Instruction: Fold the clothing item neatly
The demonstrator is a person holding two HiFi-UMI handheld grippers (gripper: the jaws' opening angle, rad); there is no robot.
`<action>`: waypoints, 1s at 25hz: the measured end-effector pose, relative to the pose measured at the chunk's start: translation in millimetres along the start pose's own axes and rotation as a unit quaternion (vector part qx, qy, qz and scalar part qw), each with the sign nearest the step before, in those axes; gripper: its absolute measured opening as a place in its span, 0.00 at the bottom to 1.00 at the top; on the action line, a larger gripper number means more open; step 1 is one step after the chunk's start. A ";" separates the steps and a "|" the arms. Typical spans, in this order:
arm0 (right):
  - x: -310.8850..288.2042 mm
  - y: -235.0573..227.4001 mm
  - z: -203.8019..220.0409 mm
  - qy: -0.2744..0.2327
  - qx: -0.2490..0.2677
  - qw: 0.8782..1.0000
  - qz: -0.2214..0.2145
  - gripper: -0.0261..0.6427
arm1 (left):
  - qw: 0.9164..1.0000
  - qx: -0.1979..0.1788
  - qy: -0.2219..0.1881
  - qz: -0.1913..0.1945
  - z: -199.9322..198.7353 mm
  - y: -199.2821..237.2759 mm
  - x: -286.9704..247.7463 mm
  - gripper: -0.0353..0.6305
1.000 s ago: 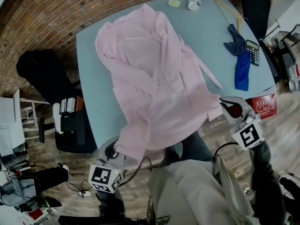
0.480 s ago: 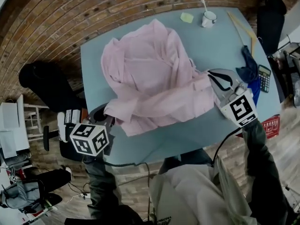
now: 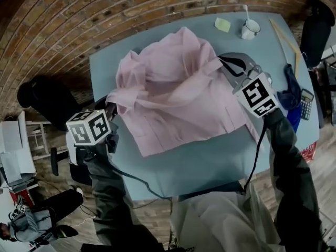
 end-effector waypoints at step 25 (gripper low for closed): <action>-91.8 -32.9 87.6 -0.007 -0.002 0.993 0.114 0.39 | 0.985 -0.125 0.022 -0.117 28.2 53.2 -101.3 0.81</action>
Point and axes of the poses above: the fingertips, and each gripper's own axes: x backward along the fingers, y to its left, z out of its underside, the point moved 6 cm from there along x, backward along the fingers, and after that the axes turned 11 degrees about -y, right-handed, at the moved point
